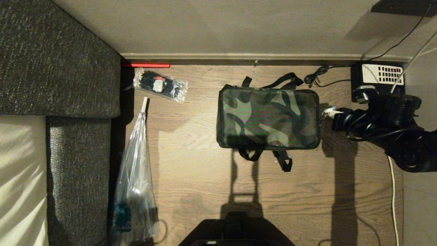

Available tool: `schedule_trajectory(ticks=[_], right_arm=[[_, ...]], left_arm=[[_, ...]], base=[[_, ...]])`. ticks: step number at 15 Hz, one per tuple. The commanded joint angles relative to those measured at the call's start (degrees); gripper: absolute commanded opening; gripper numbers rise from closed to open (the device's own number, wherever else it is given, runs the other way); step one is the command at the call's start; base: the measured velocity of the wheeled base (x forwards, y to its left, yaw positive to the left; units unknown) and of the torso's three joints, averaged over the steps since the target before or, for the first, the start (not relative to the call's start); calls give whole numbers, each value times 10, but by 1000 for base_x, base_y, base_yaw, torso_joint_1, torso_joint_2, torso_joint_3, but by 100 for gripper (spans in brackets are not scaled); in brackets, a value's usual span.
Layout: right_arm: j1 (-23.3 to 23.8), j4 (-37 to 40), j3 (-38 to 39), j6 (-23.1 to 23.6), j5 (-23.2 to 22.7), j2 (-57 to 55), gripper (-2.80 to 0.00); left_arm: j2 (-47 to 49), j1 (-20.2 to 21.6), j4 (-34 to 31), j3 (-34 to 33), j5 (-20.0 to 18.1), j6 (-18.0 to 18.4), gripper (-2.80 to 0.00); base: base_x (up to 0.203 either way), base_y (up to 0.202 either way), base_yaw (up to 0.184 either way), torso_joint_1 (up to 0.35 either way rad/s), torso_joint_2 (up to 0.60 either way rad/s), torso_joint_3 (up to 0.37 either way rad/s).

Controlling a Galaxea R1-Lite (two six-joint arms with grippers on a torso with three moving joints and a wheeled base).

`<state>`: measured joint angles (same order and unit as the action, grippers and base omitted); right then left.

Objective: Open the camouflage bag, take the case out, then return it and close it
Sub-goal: Open the top of the storage box

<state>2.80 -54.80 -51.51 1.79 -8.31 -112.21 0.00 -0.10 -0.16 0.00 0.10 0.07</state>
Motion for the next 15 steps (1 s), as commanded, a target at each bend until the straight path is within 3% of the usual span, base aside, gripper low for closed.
schedule_trajectory(ticks=[1,15], right_arm=[[-1,-4,-10,-11,-1,-7,-280],[-8,-4,-53,-61,-1,-17,-280]], left_arm=[[0,0,0,0,0,0,-280],[0,0,0,0,0,0,-280]], base=[[0,0,0,0,0,0],[0,0,0,0,0,0]])
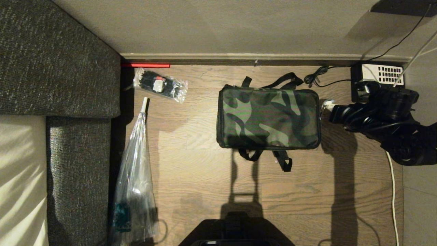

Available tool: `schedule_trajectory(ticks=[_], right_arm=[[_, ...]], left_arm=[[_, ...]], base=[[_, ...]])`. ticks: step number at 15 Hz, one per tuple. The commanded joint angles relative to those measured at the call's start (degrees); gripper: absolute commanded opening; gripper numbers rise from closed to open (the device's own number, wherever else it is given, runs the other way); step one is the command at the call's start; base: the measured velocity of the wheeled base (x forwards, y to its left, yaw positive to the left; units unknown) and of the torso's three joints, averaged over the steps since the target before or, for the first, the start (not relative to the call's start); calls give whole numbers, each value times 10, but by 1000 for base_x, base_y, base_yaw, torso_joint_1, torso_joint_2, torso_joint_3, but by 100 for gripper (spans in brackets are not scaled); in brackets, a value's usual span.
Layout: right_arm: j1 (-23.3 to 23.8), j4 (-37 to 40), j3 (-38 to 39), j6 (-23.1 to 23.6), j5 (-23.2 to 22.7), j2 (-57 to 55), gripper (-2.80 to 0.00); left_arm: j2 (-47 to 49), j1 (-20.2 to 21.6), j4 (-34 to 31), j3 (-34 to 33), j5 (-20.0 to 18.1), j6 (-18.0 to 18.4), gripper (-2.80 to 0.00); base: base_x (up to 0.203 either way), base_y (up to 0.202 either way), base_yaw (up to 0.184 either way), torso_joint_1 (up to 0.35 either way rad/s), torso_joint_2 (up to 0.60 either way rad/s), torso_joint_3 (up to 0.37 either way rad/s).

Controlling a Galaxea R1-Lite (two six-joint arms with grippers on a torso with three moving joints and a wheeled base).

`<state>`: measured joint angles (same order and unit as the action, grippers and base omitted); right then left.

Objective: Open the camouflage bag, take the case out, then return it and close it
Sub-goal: Open the top of the storage box

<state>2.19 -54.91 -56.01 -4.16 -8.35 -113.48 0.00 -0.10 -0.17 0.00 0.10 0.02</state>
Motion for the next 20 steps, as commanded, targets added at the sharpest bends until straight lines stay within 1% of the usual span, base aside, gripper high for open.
schedule_trajectory(ticks=[1,7,8,9,10,16,20], right_arm=[[-3,-3,-12,-2,-1,-7,-280],[-3,-11,-26,-3,-1,-13,-280],[-3,-22,-25,-3,0,-15,-280],[-3,-54,-23,-4,1,-18,-280],[-3,-70,-24,-5,2,-20,-280],[-3,-75,-35,-8,2,-24,-280],[-3,-76,-46,-29,1,-25,-280]], left_arm=[[0,0,0,0,0,0,-280],[0,0,0,0,0,0,-280],[0,0,0,0,0,0,-280],[0,0,0,0,0,0,-280],[0,0,0,0,0,0,-280],[0,0,0,0,0,1,-280],[0,0,0,0,0,0,-280]], base=[[0,0,0,0,0,0],[0,0,0,0,0,0],[0,0,0,0,0,0],[0,0,0,0,0,0],[0,0,0,0,0,0],[0,0,0,0,0,0],[0,0,0,0,0,0]])
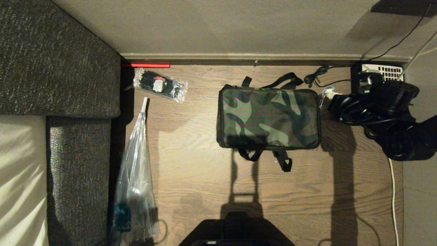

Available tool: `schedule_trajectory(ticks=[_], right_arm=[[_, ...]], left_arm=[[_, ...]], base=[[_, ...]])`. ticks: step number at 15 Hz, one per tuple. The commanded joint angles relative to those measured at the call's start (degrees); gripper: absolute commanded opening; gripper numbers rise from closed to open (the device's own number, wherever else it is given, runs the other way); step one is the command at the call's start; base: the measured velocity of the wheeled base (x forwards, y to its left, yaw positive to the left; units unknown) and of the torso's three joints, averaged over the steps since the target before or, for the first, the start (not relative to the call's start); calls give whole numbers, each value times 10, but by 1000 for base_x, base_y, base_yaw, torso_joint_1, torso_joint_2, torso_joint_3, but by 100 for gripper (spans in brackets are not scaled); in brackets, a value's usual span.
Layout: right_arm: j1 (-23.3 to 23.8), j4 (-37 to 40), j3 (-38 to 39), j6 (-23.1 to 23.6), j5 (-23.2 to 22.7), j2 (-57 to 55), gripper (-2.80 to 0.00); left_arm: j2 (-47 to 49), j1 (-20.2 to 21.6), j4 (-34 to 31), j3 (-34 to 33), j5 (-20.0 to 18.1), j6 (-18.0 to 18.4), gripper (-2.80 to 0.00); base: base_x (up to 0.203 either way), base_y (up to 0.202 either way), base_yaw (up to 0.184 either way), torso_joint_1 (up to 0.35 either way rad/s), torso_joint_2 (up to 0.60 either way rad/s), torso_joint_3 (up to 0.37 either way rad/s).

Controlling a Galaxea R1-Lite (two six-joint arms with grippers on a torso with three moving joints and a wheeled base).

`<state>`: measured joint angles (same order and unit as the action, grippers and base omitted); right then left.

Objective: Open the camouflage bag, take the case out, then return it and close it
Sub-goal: Open the top of the storage box

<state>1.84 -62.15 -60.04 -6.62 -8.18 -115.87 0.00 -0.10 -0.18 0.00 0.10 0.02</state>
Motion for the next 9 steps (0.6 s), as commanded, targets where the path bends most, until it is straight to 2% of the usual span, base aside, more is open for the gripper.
schedule_trajectory(ticks=[1,9], right_arm=[[0,-3,-12,-8,-1,-2,-280],[-9,-3,-41,-26,-1,-10,-280]], left_arm=[[0,0,0,0,0,0,-280],[0,0,0,0,0,1,-280]], base=[[0,0,0,0,0,0],[0,0,0,0,0,0]])
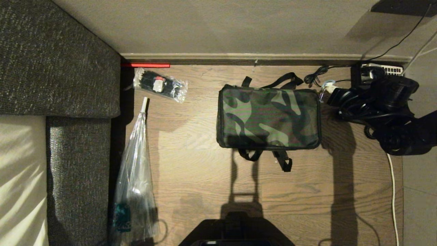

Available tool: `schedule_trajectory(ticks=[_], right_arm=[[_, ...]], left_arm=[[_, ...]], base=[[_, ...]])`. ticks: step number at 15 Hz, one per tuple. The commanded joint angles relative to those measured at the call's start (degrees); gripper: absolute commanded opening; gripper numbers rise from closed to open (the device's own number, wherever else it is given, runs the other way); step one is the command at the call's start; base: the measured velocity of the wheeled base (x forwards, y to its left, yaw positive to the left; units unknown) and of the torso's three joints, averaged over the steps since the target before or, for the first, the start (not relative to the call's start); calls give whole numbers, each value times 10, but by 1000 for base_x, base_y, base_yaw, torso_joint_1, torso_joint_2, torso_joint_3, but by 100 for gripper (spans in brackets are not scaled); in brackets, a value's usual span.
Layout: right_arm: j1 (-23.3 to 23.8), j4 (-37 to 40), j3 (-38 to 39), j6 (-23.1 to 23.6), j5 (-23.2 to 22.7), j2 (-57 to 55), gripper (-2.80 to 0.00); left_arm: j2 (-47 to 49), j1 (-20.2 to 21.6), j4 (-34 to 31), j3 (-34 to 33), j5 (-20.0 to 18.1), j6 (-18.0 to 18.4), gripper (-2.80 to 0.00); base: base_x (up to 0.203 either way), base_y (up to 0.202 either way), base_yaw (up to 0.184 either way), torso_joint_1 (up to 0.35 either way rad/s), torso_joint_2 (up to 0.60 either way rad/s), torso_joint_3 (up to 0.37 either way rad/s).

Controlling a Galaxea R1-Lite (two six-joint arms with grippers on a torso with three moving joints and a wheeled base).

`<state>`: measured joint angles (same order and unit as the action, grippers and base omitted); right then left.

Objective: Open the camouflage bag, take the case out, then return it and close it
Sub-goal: Open the top of the storage box

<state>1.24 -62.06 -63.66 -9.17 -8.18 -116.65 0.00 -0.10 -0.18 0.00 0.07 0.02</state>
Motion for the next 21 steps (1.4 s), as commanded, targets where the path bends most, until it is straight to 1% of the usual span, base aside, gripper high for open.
schedule_trajectory(ticks=[1,3,10,21], right_arm=[[-6,-4,-10,-2,-1,-4,-280],[-11,-3,-21,-9,-1,-10,-280],[-17,0,-48,-9,-2,-24,-280],[-25,-8,-58,-13,-3,-24,-280]], left_arm=[[0,0,0,0,0,0,-280],[0,0,0,0,0,0,-280],[0,0,0,0,0,0,-280],[0,0,0,0,0,0,-280]], base=[[0,0,0,0,0,0],[0,0,0,0,0,0],[0,0,0,0,0,0],[0,0,0,0,0,0]])
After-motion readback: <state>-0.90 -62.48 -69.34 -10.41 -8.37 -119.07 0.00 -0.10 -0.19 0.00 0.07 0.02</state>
